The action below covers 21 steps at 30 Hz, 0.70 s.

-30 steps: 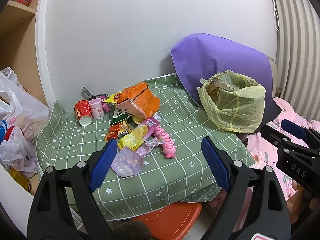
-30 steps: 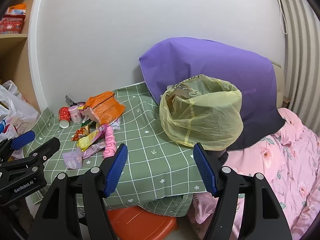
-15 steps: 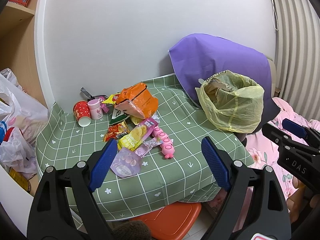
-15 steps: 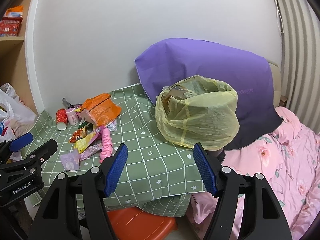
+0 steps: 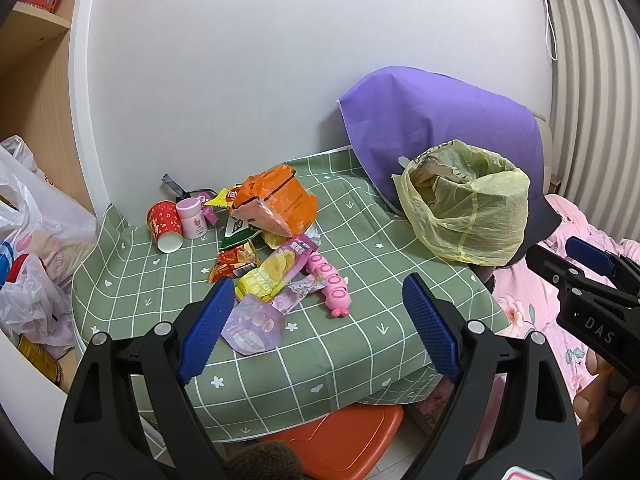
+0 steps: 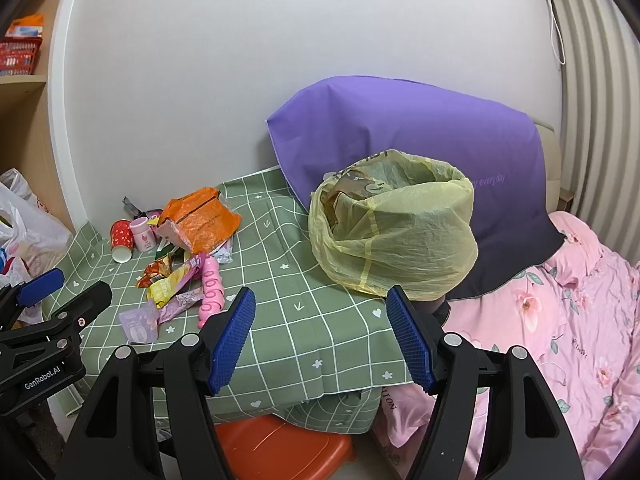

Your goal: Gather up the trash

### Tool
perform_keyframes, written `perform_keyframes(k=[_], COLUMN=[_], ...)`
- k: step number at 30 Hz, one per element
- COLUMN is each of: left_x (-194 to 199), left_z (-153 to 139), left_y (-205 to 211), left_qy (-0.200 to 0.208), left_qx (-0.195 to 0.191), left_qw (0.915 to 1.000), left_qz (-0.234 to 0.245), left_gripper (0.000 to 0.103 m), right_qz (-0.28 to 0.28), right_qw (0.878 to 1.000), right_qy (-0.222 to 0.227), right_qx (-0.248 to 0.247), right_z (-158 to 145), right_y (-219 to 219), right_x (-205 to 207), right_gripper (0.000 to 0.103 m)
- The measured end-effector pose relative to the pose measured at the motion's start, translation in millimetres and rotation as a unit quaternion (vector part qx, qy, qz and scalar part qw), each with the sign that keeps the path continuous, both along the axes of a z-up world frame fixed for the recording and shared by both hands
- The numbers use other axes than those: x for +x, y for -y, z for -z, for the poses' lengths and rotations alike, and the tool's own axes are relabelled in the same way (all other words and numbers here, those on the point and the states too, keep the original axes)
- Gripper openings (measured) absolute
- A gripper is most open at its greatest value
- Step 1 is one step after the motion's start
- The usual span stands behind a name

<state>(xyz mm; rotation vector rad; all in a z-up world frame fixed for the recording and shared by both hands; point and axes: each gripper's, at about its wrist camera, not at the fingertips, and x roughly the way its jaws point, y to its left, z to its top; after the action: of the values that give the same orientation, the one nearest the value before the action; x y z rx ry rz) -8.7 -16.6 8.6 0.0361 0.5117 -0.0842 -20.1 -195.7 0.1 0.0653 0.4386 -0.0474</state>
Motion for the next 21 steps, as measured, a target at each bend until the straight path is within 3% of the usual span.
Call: perform_keyframes(k=[15,21], left_x=[6.0,16.6], left_z=[1.2,14.3], left_y=[-6.8,-17.4], left_qy=[-0.003,-0.002], left_qx=[-0.002,0.005], left_qw=[1.0,1.0], left_qz=[-0.003,-0.006], left_gripper=[0.082,0.082], right_qz=[0.003,0.001], right_qw=[1.0,1.0], right_qy=[-0.001,-0.018], right_qx=[0.0,0.001], right_z=[1.2,16.1], right_y=[0.5,0.4], right_x=[4.2,19.7], right_gripper=[0.065,0.065])
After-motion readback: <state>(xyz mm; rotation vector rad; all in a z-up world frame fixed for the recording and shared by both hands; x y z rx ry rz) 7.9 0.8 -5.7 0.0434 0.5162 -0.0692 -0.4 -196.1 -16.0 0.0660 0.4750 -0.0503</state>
